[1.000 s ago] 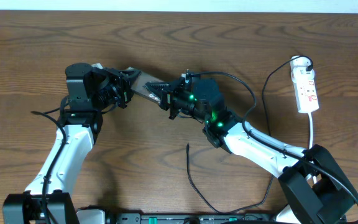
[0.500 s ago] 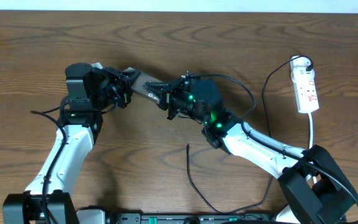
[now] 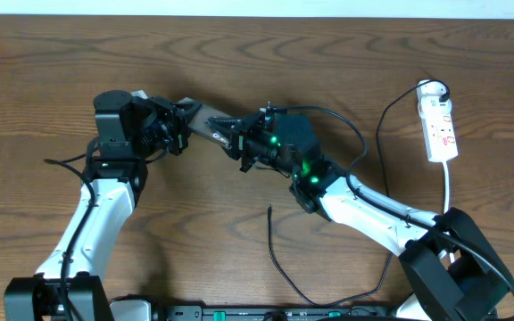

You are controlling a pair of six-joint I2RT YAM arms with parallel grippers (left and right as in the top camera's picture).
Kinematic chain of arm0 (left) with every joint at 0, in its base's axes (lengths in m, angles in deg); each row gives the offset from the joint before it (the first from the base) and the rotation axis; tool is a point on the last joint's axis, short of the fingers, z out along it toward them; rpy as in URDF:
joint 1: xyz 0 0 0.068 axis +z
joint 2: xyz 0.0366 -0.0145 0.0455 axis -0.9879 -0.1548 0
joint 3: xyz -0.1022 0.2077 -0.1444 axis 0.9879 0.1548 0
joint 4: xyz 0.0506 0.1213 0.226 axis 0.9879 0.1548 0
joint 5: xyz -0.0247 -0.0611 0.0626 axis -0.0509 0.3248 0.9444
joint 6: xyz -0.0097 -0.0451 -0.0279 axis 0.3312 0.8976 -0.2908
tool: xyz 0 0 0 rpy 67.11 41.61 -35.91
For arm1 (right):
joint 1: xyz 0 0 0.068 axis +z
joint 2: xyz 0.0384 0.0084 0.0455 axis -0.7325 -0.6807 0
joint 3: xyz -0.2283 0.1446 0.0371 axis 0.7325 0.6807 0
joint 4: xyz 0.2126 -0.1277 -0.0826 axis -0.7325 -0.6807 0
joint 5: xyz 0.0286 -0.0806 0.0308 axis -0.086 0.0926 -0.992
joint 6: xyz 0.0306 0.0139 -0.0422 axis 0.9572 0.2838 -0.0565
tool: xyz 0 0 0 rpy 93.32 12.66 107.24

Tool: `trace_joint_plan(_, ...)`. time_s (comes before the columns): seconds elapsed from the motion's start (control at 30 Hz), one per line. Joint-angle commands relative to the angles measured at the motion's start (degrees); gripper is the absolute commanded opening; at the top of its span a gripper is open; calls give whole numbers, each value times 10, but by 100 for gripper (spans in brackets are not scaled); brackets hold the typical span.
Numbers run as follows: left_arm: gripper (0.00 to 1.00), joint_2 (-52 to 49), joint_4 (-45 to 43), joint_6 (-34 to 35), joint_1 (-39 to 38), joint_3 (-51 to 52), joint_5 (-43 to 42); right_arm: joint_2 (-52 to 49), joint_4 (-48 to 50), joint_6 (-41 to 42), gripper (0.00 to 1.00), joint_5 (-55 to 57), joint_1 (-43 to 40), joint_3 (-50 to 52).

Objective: Plug charger to phone and switch on socket

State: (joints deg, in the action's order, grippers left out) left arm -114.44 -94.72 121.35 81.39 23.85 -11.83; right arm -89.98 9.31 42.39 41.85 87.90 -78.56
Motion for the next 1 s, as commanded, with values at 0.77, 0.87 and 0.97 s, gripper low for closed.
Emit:
trace_joint_plan(0.77,7,-4,7,-26,111,2,-66,2,0,-106,99,-93,-32,-7)
trace_joint_plan(0.87,7,-4,6,-42,153,2,-103,2,-1,-137,99,-110,-47,-7)
trace_joint_plan(0.97,8,-4,7,-78,188,2,-150,2,-1,-171,99,-116,-60,-7)
